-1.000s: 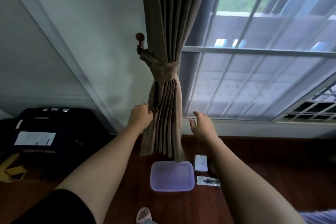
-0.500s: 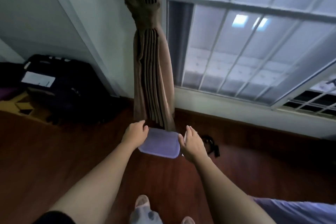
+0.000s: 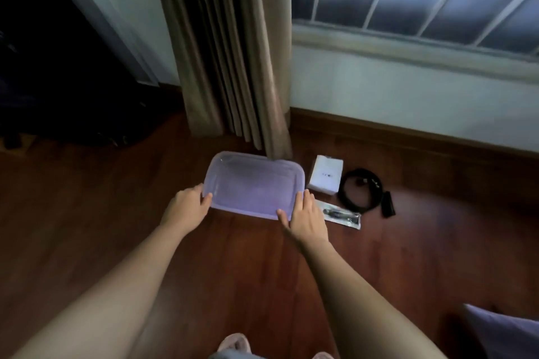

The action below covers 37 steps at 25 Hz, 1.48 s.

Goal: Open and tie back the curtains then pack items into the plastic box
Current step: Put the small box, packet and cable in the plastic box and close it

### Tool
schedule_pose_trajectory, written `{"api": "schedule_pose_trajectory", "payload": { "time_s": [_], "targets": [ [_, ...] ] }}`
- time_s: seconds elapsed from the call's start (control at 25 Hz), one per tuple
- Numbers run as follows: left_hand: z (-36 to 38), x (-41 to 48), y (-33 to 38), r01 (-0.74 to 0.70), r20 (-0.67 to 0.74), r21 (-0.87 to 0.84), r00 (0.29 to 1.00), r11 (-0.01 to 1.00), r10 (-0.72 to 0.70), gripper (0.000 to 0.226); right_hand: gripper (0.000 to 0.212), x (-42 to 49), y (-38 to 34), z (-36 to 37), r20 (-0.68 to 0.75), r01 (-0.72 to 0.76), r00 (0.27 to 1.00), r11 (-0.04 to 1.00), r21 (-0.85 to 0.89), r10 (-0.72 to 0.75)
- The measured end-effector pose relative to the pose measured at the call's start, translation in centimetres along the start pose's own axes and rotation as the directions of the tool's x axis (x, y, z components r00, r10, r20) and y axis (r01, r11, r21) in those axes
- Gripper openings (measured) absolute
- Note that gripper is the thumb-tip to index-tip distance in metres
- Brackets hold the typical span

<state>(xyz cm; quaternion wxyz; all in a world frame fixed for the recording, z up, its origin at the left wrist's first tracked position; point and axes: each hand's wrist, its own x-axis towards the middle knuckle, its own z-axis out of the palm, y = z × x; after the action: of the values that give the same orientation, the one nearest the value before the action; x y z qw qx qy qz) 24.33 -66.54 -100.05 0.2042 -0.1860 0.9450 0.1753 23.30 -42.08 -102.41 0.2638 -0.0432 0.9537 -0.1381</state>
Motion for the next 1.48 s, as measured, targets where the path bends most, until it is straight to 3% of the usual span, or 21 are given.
{"api": "schedule_pose_trajectory", "payload": {
  "time_s": [0.16,0.28,0.36,0.44,0.56,0.68,0.8,0.92,1.12,1.32,1.48],
  "targets": [
    [9.7,9.4,-3.0,0.012,-0.061,-0.001,0.998,1.000,-0.012,0.042,0.084,9.0,3.8,8.4,-0.069,-0.051,0.997,0.994,-0.095,0.044],
    [13.9,14.8,-4.7,0.125,-0.119,-0.057,0.984,0.991,-0.131,0.057,0.089,13.7,5.6,12.0,-0.155,-0.095,0.985,0.990,-0.105,0.079],
    [16.2,17.0,-5.3,0.201,-0.114,-0.141,0.969,0.969,-0.218,0.066,0.091,15.9,6.3,14.1,-0.196,-0.125,0.974,0.992,-0.033,0.116],
    [17.6,18.3,-5.5,0.233,-0.089,-0.240,0.961,0.942,-0.261,0.064,0.090,17.3,6.4,15.5,-0.200,-0.130,0.966,0.978,0.164,0.162],
    [17.7,18.8,-6.6,0.201,-0.101,-0.312,0.965,0.929,-0.243,0.050,0.086,17.8,6.1,16.0,-0.149,-0.088,0.975,0.903,0.419,0.165],
    [16.1,17.2,-9.0,0.156,-0.011,-0.372,0.985,0.915,-0.173,0.043,0.084,14.9,6.9,15.1,-0.114,0.004,0.992,0.905,0.426,0.049],
    [15.5,13.3,-9.0,0.137,0.184,-0.579,0.982,0.804,-0.034,0.045,0.082,9.7,10.6,14.9,-0.161,0.095,0.986,0.910,0.405,-0.031],
    [18.8,10.1,-6.0,0.078,0.254,-0.519,0.965,0.851,0.067,0.066,0.078,4.8,17.0,15.4,-0.240,0.086,0.971,0.924,0.372,0.007],
    [26.3,8.1,1.9,-0.209,0.257,-0.424,0.905,0.881,0.338,0.029,0.070,-2.0,28.3,18.0,-0.311,-0.050,0.933,0.919,0.391,0.183],
    [30.0,5.9,5.4,-0.224,0.259,-0.341,0.911,0.913,0.320,0.028,0.069,-4.4,33.0,20.2,-0.314,-0.065,0.926,0.908,0.414,0.209],
    [30.0,4.9,6.2,-0.229,0.206,-0.125,0.946,0.965,0.251,0.041,0.067,-4.2,33.5,20.5,-0.356,-0.014,0.907,0.860,0.509,0.225]
  ]
}}
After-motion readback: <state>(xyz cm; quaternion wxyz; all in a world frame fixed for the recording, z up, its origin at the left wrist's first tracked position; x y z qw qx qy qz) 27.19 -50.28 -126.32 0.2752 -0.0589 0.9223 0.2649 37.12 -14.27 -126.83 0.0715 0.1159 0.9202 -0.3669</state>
